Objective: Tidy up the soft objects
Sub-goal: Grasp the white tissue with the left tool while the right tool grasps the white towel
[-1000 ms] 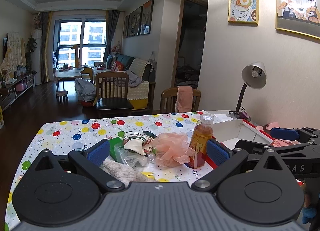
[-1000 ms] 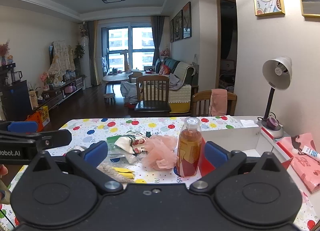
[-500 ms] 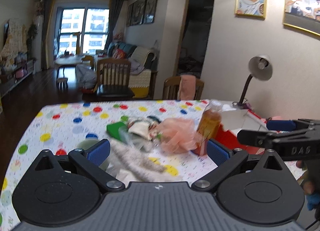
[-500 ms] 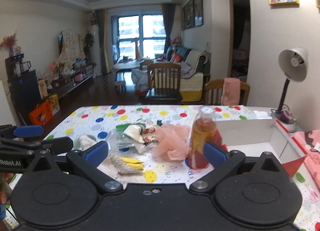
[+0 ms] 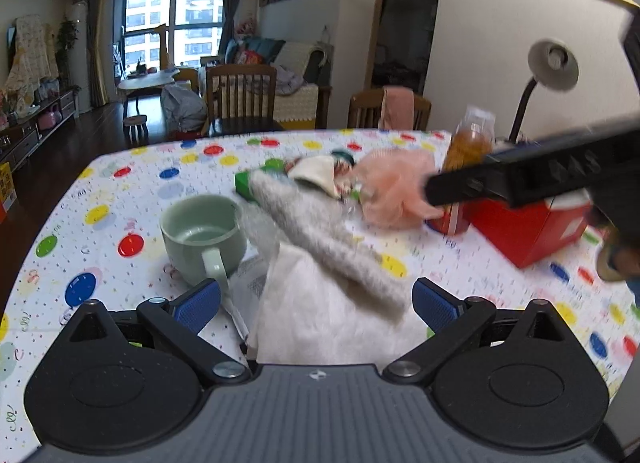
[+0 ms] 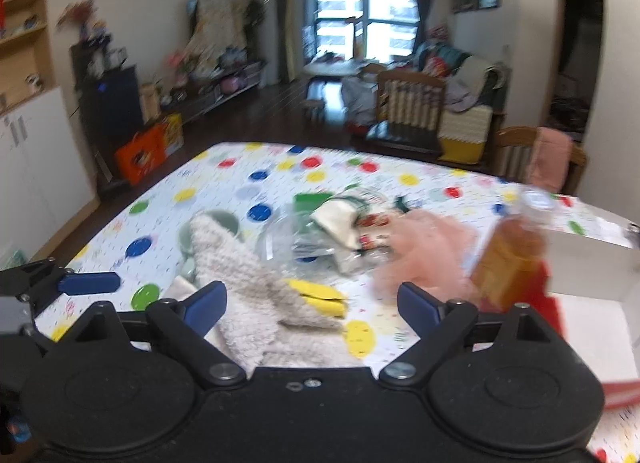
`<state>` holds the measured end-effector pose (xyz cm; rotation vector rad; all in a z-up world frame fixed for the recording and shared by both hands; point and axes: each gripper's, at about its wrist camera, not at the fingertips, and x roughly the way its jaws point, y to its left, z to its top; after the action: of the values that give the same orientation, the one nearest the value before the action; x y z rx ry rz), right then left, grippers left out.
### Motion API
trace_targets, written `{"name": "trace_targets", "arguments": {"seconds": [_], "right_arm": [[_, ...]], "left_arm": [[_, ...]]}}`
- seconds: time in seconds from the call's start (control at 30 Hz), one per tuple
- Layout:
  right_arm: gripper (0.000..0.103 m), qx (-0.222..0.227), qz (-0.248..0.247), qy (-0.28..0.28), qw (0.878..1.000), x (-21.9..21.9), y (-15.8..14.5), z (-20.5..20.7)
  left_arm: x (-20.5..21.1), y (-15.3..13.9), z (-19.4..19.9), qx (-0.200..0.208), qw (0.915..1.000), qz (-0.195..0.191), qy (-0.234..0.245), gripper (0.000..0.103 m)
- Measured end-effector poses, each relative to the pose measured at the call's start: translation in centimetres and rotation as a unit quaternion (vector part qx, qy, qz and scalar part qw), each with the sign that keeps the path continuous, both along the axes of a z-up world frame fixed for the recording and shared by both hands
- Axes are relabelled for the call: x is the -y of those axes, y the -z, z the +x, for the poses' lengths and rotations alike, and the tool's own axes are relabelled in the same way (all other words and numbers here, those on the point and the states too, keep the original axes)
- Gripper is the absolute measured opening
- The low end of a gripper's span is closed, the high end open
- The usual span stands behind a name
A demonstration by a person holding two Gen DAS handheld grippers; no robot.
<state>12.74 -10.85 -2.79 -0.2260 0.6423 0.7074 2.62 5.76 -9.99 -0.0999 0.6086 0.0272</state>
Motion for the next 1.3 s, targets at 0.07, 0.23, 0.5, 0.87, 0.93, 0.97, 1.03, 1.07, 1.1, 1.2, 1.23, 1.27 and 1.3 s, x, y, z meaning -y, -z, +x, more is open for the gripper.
{"name": "trace_targets", "arguments": {"seconds": [0.07, 0.23, 0.5, 0.87, 0.93, 0.97, 1.03, 1.07, 1.1, 1.2, 1.23, 1.27, 1.3], "right_arm": [[0.089, -0.017, -0.007, -0.014, 1.0, -1.4, 0.6, 0.6], [0.086, -0.042, -0.016, -0.055, 0.997, -5.1, 1.7, 1.2], [0.071, -0.068, -0.038, -0.055, 0.995, -8.6, 4.5, 2.2], [0.026, -0.11, 0.007, -0.029, 0.993, -6.9, 4.8, 3.4], [0.022, -0.114, 0.018, -0.026, 0.993, -6.2, 4.4, 3.3], [0.021, -0.115, 0.023, -0.022, 0.993, -5.8, 4.3, 3.2], [0.01, -0.113, 0.03, -0.016, 0.993, -5.0, 4.0, 3.0], [0.009, -0.11, 0.031, -0.01, 0.993, -4.6, 3.8, 3.0], [0.007, -0.106, 0.033, -0.004, 0.994, -4.1, 3.7, 2.9], [0.006, -0.098, 0.041, 0.007, 0.994, -2.7, 3.1, 2.7], [0.005, -0.096, 0.042, 0.011, 0.994, -2.2, 2.9, 2.6], [0.005, -0.093, 0.043, 0.016, 0.995, -1.7, 2.7, 2.5], [0.005, -0.091, 0.045, 0.021, 0.995, -1.1, 2.5, 2.3]], "left_arm": [[0.2, 0.8, 0.4, -0.012, 0.9999, 0.003, -0.003, 0.102], [1.2, 1.9, 1.0, -0.017, 0.9996, 0.024, 0.004, 0.102], [2.6, 3.1, 1.7, -0.021, 0.9981, 0.057, 0.009, 0.102], [3.8, 4.4, 2.4, -0.046, 0.9944, 0.094, 0.018, 0.054], [3.8, 4.3, 2.1, -0.042, 0.9947, 0.092, 0.02, 0.039], [3.8, 4.2, 2.0, -0.041, 0.9947, 0.091, 0.022, 0.037], [3.7, 4.0, 1.7, -0.037, 0.9952, 0.087, 0.023, 0.031], [3.6, 3.9, 1.6, -0.036, 0.9953, 0.086, 0.024, 0.029], [3.5, 3.8, 1.6, -0.036, 0.9954, 0.085, 0.025, 0.024], [3.2, 3.6, 1.4, -0.036, 0.9964, 0.07, 0.029, 0.017], [3.1, 3.4, 1.4, -0.037, 0.9968, 0.064, 0.031, 0.014], [3.0, 3.3, 1.3, -0.036, 0.9971, 0.059, 0.034, 0.013], [3.0, 3.2, 1.3, -0.034, 0.9973, 0.055, 0.036, 0.012]]}}
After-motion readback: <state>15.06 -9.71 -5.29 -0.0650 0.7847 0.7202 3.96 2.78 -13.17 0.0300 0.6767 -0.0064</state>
